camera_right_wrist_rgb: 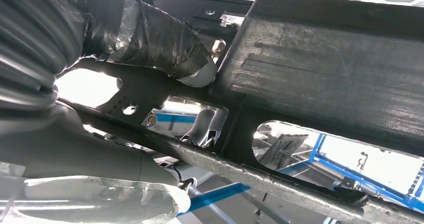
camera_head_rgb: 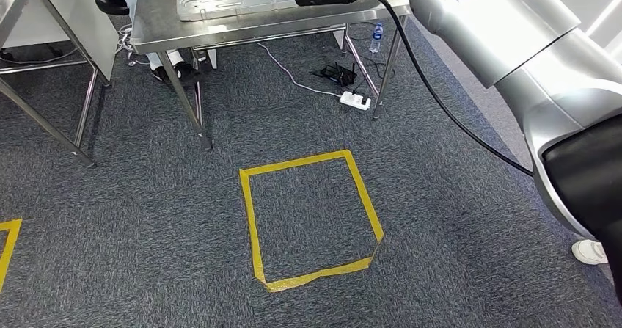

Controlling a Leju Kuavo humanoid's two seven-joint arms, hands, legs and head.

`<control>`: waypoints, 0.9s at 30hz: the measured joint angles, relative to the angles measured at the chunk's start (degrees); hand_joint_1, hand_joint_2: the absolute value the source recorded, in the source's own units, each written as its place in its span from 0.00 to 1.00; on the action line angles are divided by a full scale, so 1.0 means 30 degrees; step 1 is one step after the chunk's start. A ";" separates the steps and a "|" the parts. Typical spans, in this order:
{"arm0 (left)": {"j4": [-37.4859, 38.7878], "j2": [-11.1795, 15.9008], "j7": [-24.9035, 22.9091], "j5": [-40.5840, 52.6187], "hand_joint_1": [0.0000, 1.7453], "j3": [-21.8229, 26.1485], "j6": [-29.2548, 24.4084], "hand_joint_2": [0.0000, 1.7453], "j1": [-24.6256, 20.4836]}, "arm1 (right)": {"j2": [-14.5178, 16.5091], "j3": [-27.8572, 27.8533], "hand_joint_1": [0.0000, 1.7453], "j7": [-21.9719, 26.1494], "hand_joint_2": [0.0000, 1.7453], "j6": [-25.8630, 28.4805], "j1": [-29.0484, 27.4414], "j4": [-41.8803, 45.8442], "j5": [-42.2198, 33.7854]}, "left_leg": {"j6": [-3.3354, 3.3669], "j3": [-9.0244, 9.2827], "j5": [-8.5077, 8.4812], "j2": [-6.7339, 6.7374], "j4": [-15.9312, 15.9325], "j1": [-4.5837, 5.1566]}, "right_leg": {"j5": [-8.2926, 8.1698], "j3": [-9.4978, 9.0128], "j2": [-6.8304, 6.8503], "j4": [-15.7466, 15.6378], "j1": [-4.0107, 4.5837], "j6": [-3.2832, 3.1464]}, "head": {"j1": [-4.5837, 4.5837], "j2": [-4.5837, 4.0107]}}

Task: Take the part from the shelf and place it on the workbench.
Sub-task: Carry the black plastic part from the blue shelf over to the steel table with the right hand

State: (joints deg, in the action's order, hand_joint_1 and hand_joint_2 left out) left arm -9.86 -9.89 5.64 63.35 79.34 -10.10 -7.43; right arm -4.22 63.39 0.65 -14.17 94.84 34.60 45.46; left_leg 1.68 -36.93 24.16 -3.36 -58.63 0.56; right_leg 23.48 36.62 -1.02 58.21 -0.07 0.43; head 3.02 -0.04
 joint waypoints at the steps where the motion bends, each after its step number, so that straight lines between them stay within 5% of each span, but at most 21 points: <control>1: 0.0000 0.0009 -0.0051 0.0000 0.00 0.0000 -0.0011 1.00 -0.0001 | 0.0000 0.0000 1.00 -0.0007 1.00 -0.0002 -0.0004 0.0000 0.0015 | 0.0029 0.0000 0.0017 0.0003 -0.0010 0.0010 | 0.0002 -0.0004 -0.0006 -0.0005 -0.0011 0.0024 | 0.0000 0.0000; 5: 0.0000 -0.0002 -0.0213 0.0005 0.00 0.0000 -0.0067 1.00 0.0006 | -0.0035 0.0000 1.00 -0.0027 1.00 -0.0009 -0.0023 0.0007 0.0089 | 0.0219 0.0355 -0.0128 0.0061 0.0414 -0.0194 | 0.0312 0.0048 0.0029 0.0314 0.0075 0.0235 | -0.0044 0.0002; 8: 0.0000 -0.0015 -0.0168 0.0026 0.00 0.0000 -0.0109 1.00 -0.0006 | -0.0098 0.0000 1.00 -0.0055 1.00 -0.0016 -0.0076 0.0031 0.0135 | 0.0290 0.0596 -0.0193 0.0156 0.0650 -0.0347 | 0.1860 0.1457 0.0097 0.3365 -0.0070 0.0462 | -0.0171 0.0000; 10: 0.0000 -0.0009 -0.0155 0.0024 0.00 0.0000 -0.0115 1.00 -0.0023 | -0.0127 0.0000 1.00 -0.0056 1.00 -0.0020 -0.0232 0.0051 0.0139 | 0.0231 0.0604 -0.0134 0.0168 0.0599 -0.0427 | 0.2322 0.2371 0.0124 0.5081 -0.0276 0.0629 | -0.0177 0.0000; 12: 0.0000 -0.0006 -0.0157 0.0020 0.00 0.0000 -0.0119 1.00 -0.0010 | -0.0160 0.0000 1.00 -0.0075 1.00 -0.0026 -0.0395 0.0051 0.0142 | 0.0044 0.0601 0.0008 0.0136 0.0432 -0.0570 | 0.1559 0.2063 0.0145 0.4285 -0.0486 0.0807 | -0.0184 0.0000; 15: -0.0002 0.0005 -0.0166 0.0020 0.00 0.0000 -0.0122 1.00 0.0019 | -0.0162 0.0000 1.00 -0.0091 1.00 -0.0044 -0.0426 0.0071 0.0144 | -0.0417 0.0504 0.0383 0.0078 -0.0044 -0.0748 | 0.0249 0.0424 -0.0004 0.1060 -0.0658 0.1001 | -0.0188 0.0002; 20: 0.0000 0.0002 -0.0191 0.0029 0.00 0.0000 -0.0113 1.00 0.0011 | -0.0166 -0.0002 1.00 -0.0107 1.00 -0.0009 -0.0470 0.0140 0.0133 | -0.0928 0.0336 0.0602 0.0103 -0.0245 -0.0804 | 0.0238 0.0108 0.0003 0.0509 -0.0493 0.0226 | -0.0122 0.0002; 22: 0.0000 -0.0022 -0.0215 0.0033 0.00 0.0000 -0.0111 1.00 0.0028 | -0.0171 -0.0009 1.00 -0.0160 1.00 0.0076 -0.0468 0.0160 0.0106 | -0.1007 -0.0246 0.1319 0.0526 -0.1508 -0.0795 | 0.0223 0.0081 0.0064 0.0473 -0.0500 -0.0037 | -0.0053 0.0000; 25: 0.0000 -0.0033 -0.0220 0.0035 0.00 0.0000 -0.0115 1.00 -0.0022 | -0.0191 -0.0020 1.00 -0.0217 1.00 0.0159 -0.0510 0.0164 0.0038 | -0.0970 -0.1976 0.2622 0.0920 -0.4974 -0.0718 | 0.0278 0.0066 0.0091 0.0479 -0.0320 -0.0223 | -0.0003 0.0000; 27: 0.0000 -0.0033 -0.0220 0.0035 0.00 0.0000 -0.0117 1.00 -0.0015 | -0.0197 -0.0020 1.00 -0.0217 1.00 0.0158 -0.0586 0.0166 0.0027 | -0.0745 -0.2185 0.2173 0.0963 -0.5128 -0.0570 | 0.0331 -0.0005 0.0113 0.0485 -0.0152 -0.0308 | -0.0002 0.0000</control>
State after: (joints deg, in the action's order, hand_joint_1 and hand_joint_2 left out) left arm -9.86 -9.99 4.98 63.45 79.34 -10.45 -7.47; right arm -4.81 63.32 0.00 -13.69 93.08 35.10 45.54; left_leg -0.55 -43.48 30.68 -0.47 -74.01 -1.15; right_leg 24.48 36.61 -0.68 59.66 -0.52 -0.50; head 3.02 -0.04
